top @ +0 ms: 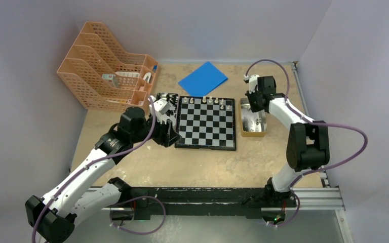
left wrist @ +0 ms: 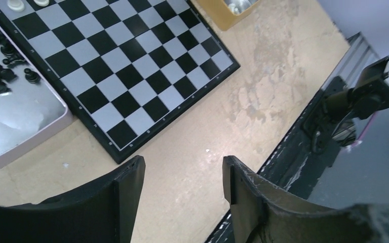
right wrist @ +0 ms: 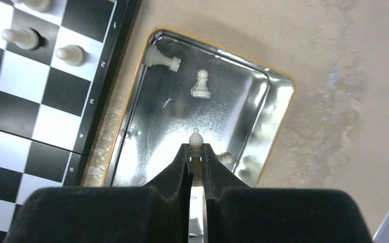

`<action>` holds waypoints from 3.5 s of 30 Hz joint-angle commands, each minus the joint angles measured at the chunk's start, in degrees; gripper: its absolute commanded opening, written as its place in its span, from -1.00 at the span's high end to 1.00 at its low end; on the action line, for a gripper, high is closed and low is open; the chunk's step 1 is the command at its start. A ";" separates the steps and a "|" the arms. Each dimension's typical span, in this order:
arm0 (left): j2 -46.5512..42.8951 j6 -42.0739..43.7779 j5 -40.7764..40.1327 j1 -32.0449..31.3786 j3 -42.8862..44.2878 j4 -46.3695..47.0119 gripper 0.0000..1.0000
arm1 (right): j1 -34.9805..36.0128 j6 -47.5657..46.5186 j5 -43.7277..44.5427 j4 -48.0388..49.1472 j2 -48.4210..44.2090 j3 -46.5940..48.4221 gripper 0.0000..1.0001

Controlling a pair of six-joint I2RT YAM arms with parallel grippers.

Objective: Set up the chess pieces on the board
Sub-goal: Pick up the chess piece from the storage box, then place the chess piece on the chessboard.

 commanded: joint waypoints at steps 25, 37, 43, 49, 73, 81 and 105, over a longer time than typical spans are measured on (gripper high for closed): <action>8.01 -14.60 -4.25 0.14 -2.58 37.84 -0.35 | 15.36 67.21 -25.45 39.92 -22.89 -15.75 0.84; 18.30 -4.20 -0.76 -3.45 0.99 50.48 -0.36 | 19.31 91.60 -22.49 61.40 -24.50 -25.17 0.82; 23.20 -1.99 -1.02 -4.17 5.02 49.58 -0.34 | 20.08 92.50 -21.58 60.63 -24.20 -24.20 0.81; 26.14 -3.12 0.39 -4.18 6.24 51.93 -0.24 | 20.27 92.59 -20.81 60.21 -24.85 -25.06 0.81; 26.12 -2.20 1.35 -4.29 7.83 48.12 0.38 | 21.38 83.16 -19.63 55.02 -25.91 -24.82 0.74; 22.51 1.62 2.73 -4.30 5.37 44.60 0.63 | 21.38 75.20 -22.44 52.28 -29.00 -25.34 0.52; 14.61 17.35 23.18 -4.25 3.35 31.60 0.80 | 19.66 46.29 -42.30 22.88 -32.19 -11.26 0.13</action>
